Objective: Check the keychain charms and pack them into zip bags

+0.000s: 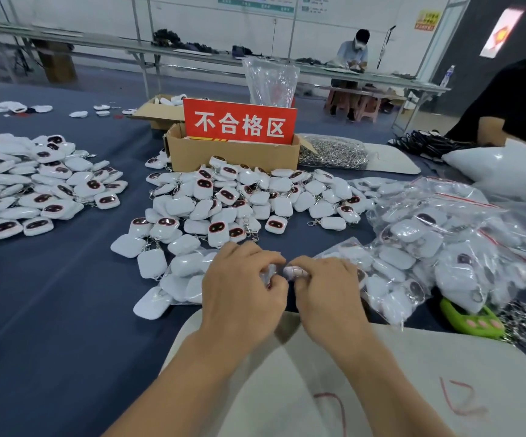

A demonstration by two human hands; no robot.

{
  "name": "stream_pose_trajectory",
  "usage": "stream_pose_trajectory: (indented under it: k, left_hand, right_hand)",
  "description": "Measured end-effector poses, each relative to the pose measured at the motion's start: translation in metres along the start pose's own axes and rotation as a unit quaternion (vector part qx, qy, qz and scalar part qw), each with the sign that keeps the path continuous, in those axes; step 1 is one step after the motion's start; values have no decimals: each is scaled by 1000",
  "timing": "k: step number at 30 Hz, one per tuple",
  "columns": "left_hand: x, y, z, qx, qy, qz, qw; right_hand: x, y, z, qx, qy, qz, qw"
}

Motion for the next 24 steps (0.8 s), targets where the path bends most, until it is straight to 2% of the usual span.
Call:
stream_pose_trajectory:
  k: [2, 5, 6, 8, 9, 10, 11, 14, 16, 24]
  left_hand:
    - [-5, 0, 0, -10, 29, 1, 1000]
    - [-14, 4, 4, 3, 68, -4, 998]
    - [-17, 5, 6, 9, 74, -2, 997]
    - [-23, 5, 9, 18, 80, 20, 996]
    - [-23, 5, 9, 21, 74, 37, 996]
    - [-22, 5, 9, 23, 58, 59, 996]
    - [-18, 5, 7, 23, 29, 84, 996]
    - [-4, 9, 4, 24, -61, 162, 985]
    - [-5, 10, 4, 32, -62, 179, 981]
    - [-10, 13, 3, 65, -24, 200, 977]
  right_hand:
    - [-7, -13, 18, -57, 116, -165, 978]
    - [-12, -36, 37, -166, 202, -318, 911]
    - [-13, -36, 40, -167, 232, -391, 875]
    - [-12, -25, 41, -118, 290, -526, 791]
    - [-12, -19, 41, -89, 315, -560, 761]
    - [-12, -14, 39, -62, 331, -570, 750]
    - [-13, -10, 38, -35, 335, -567, 752]
    - [-10, -6, 33, 27, 295, -525, 798]
    - [-9, -5, 32, 41, 276, -516, 810]
    - [-15, -7, 32, 15, 278, -522, 807]
Point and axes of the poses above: each hand's wrist, its own z-axis away from the middle knuckle, its own y-axis out of the palm, x = y × z, the point moved 7 cm from there along -z, towards the middle knuckle, and after that the axes turned 8 degrees about -x, right-handed, at the moved point
